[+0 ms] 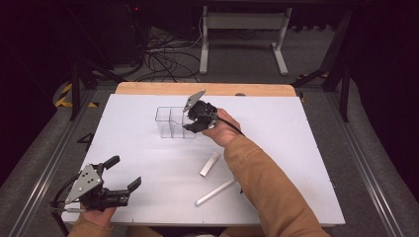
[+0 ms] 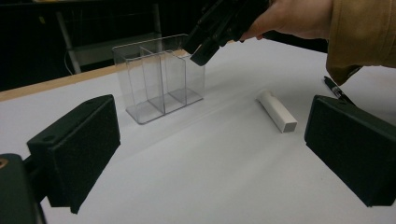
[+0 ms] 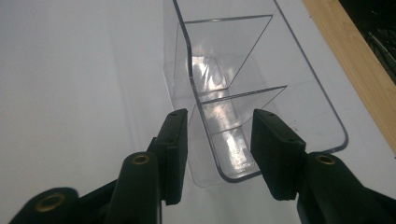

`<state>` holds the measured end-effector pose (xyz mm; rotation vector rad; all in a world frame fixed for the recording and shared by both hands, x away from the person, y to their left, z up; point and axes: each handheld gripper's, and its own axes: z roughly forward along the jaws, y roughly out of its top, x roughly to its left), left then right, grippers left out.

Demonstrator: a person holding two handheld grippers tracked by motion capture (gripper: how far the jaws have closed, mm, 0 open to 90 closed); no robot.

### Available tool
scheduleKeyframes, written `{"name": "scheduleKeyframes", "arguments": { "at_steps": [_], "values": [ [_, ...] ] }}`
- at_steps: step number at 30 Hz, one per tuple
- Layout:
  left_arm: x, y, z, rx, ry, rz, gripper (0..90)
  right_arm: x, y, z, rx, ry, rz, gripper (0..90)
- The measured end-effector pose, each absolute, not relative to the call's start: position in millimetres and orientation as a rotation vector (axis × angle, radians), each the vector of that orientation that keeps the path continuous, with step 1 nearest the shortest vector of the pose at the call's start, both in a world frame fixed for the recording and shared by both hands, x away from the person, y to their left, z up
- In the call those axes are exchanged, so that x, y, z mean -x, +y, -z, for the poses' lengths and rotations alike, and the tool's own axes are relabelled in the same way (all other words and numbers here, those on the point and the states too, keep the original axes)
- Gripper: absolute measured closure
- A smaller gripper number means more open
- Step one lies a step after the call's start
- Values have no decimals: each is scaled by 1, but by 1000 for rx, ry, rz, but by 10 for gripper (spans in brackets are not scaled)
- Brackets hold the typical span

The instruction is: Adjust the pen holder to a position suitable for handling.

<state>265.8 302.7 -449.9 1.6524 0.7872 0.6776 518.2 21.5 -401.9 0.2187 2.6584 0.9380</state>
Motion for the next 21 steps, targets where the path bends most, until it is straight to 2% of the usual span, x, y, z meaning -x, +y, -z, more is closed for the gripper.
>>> {"name": "scheduleKeyframes", "arguments": {
  "at_steps": [14, 19, 20, 21],
  "values": [
    [-267, 304, 451, -1648, 792, -667, 43, -521, 39, 417, -186, 2690, -830, 648],
    [-267, 304, 451, -1650, 795, -660, 43, -521, 41, 420, -175, 2706, -796, 693],
    [-267, 304, 451, -1650, 796, -658, 43, -519, 40, 420, -173, 2710, -792, 744],
    [-267, 304, 451, -1650, 795, -660, 43, -519, 40, 420, -173, 2710, -792, 744]
  ]
}}
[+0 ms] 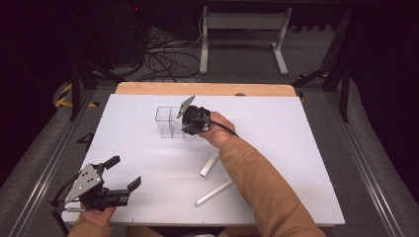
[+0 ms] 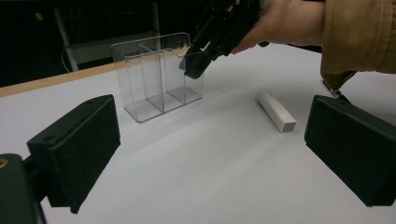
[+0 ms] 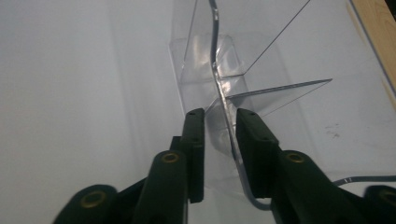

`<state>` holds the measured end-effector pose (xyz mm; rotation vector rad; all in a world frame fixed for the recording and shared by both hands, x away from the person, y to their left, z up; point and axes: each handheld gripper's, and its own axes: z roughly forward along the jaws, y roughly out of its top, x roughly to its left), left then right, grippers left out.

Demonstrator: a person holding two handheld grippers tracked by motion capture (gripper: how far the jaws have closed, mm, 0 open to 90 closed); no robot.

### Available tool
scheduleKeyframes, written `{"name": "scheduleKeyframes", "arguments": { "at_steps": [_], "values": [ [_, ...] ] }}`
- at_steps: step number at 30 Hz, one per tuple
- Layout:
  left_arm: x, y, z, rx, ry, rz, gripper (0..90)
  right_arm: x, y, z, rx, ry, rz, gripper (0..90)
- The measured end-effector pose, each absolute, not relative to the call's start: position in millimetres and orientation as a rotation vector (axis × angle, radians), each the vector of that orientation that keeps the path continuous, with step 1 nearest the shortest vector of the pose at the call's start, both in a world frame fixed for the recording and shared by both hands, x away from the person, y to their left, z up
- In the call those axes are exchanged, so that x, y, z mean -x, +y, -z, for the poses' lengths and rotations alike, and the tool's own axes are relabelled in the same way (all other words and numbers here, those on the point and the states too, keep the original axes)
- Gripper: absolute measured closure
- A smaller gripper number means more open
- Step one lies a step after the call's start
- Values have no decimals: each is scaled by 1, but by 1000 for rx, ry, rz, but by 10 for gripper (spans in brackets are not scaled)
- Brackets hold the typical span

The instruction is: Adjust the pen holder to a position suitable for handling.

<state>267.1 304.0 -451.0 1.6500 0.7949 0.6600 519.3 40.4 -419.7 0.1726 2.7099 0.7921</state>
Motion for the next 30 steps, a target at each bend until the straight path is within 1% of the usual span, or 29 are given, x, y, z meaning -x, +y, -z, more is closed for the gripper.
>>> {"name": "scheduleKeyframes", "arguments": {
  "at_steps": [6, 10, 12, 20, 26, 30],
  "values": [
    [-267, 304, 451, -1649, 796, -656, 43, -516, 38, 417, -109, 2742, -789, 799],
    [-267, 304, 451, -1648, 797, -655, 43, -513, 35, 411, -59, 2767, -825, 874],
    [-267, 303, 451, -1648, 797, -653, 43, -512, 33, 406, -64, 2778, -872, 879],
    [-268, 303, 451, -1653, 794, -651, 43, -505, 20, 396, -20, 2805, -858, 885],
    [-269, 301, 452, -1651, 794, -646, 44, -499, -6, 383, 25, 2809, -887, 885],
    [-269, 300, 452, -1652, 796, -646, 44, -498, -25, 382, 45, 2823, -878, 885]
  ]
}}
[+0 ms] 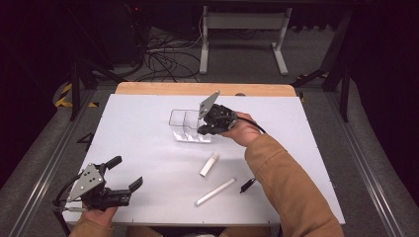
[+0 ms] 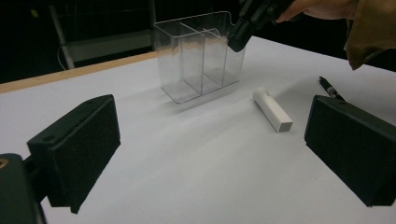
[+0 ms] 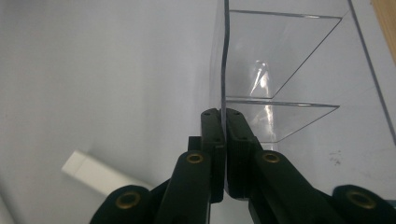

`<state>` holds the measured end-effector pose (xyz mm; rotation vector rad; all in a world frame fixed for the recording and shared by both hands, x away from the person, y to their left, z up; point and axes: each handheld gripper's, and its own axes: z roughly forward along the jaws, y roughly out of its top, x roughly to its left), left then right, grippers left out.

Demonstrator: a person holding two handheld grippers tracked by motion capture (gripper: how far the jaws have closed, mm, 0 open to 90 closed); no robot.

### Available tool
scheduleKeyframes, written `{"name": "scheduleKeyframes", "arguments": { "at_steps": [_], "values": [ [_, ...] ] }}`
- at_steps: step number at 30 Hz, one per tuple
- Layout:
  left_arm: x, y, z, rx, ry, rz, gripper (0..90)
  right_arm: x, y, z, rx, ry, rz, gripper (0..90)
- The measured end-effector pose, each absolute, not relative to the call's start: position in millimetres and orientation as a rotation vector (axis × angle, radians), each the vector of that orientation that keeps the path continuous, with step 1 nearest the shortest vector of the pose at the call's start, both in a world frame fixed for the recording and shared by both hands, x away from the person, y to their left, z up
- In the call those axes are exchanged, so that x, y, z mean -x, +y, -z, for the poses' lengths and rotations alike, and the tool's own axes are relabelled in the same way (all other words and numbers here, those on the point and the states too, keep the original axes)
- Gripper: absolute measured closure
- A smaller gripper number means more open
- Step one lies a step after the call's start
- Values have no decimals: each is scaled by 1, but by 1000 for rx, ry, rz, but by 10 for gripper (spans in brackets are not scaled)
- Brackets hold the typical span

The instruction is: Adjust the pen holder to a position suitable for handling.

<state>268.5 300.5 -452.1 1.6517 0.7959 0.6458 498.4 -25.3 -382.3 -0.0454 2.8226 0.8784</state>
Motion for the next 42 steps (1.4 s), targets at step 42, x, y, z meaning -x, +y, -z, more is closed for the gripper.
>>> {"name": "scheduleKeyframes", "arguments": {
  "at_steps": [42],
  "values": [
    [-270, 297, 453, -1664, 797, -634, 44, -505, -76, 403, 72, 2868, -845, 818]
  ]
}}
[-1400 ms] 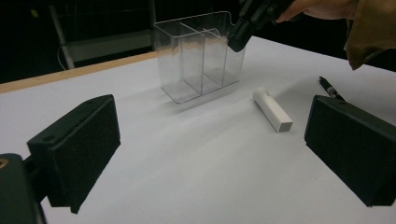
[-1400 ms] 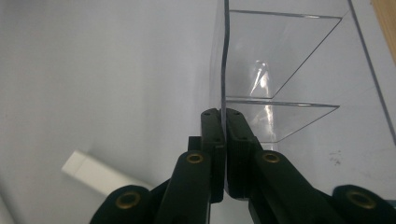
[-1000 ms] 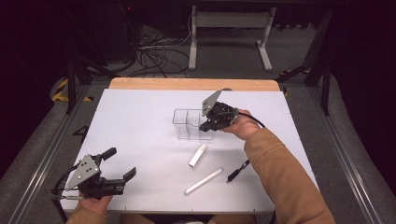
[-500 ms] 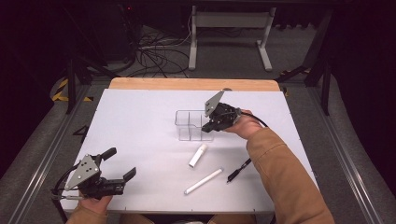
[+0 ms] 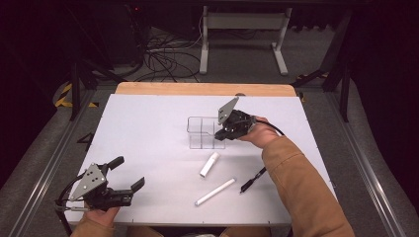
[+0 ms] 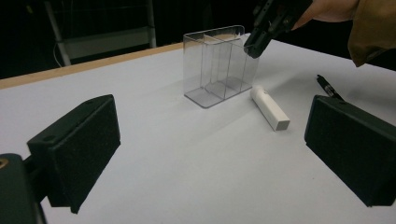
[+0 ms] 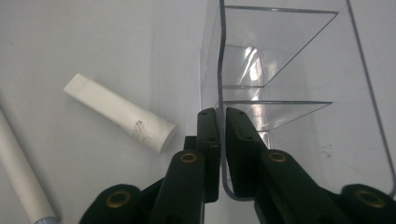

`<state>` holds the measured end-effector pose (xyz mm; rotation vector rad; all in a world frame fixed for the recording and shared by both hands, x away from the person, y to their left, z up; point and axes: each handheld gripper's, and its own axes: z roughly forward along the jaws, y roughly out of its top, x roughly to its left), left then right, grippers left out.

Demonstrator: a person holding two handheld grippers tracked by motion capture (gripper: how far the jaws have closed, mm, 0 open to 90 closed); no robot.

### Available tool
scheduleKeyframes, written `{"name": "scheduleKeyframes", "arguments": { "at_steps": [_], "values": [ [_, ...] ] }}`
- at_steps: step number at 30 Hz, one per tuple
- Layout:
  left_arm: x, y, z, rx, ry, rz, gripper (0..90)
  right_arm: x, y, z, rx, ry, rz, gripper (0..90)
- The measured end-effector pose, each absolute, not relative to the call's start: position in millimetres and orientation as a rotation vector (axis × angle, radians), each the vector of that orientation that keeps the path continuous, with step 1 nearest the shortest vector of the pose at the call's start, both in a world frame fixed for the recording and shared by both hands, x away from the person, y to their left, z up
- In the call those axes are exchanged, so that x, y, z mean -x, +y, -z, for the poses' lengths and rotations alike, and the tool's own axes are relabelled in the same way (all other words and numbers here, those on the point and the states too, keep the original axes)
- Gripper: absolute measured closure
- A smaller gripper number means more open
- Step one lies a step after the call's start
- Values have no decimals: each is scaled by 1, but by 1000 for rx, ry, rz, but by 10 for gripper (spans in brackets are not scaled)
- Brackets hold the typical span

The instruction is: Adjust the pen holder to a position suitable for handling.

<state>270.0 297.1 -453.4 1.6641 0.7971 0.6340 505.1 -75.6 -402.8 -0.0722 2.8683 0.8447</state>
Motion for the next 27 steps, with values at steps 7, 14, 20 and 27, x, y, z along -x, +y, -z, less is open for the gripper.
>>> {"name": "scheduleKeyframes", "arguments": {
  "at_steps": [7, 14, 20, 27],
  "values": [
    [-273, 296, 452, -1663, 789, -628, 43, -494, -85, 383, -92, 2744, -1029, 512],
    [-276, 291, 449, -1667, 772, -607, 34, -456, -106, 347, -253, 2516, -1359, 225],
    [-278, 286, 447, -1679, 751, -598, 20, -427, -132, 337, -353, 2363, -1522, 113],
    [-281, 283, 444, -1681, 751, -593, 8, -410, -150, 342, -406, 2267, -1568, 52]
  ]
}}
